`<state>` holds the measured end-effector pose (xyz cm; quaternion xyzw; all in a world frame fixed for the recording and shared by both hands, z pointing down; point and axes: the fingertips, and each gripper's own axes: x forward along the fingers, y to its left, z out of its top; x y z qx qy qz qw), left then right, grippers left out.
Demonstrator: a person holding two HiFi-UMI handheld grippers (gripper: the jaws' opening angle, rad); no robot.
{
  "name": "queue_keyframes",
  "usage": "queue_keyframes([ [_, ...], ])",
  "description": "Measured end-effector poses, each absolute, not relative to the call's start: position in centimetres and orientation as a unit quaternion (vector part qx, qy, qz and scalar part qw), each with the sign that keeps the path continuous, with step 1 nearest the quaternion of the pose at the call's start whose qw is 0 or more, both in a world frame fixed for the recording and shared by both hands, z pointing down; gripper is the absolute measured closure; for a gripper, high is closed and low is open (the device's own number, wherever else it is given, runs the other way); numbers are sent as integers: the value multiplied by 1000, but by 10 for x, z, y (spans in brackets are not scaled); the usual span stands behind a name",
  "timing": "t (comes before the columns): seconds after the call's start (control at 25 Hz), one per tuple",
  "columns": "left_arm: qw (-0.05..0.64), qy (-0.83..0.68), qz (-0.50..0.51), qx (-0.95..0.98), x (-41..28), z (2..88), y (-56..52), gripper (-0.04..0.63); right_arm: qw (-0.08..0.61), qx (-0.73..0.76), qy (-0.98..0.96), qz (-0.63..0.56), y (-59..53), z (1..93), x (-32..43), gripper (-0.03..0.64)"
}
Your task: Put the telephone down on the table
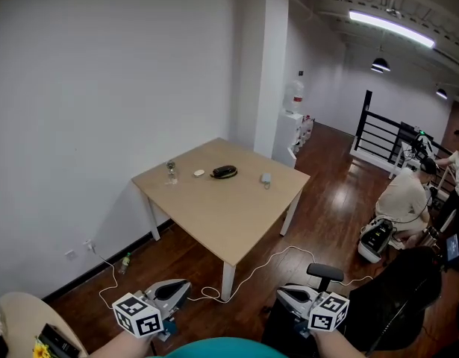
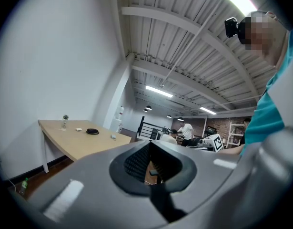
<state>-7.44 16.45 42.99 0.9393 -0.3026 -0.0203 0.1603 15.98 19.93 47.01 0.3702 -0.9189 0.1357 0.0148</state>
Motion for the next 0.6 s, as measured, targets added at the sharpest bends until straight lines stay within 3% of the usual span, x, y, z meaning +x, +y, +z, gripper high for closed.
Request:
queue_keyframes([
  [0.6,160,-307,-30,938,-94,431,167,589,32,363,-923,121,203,465,143,615],
])
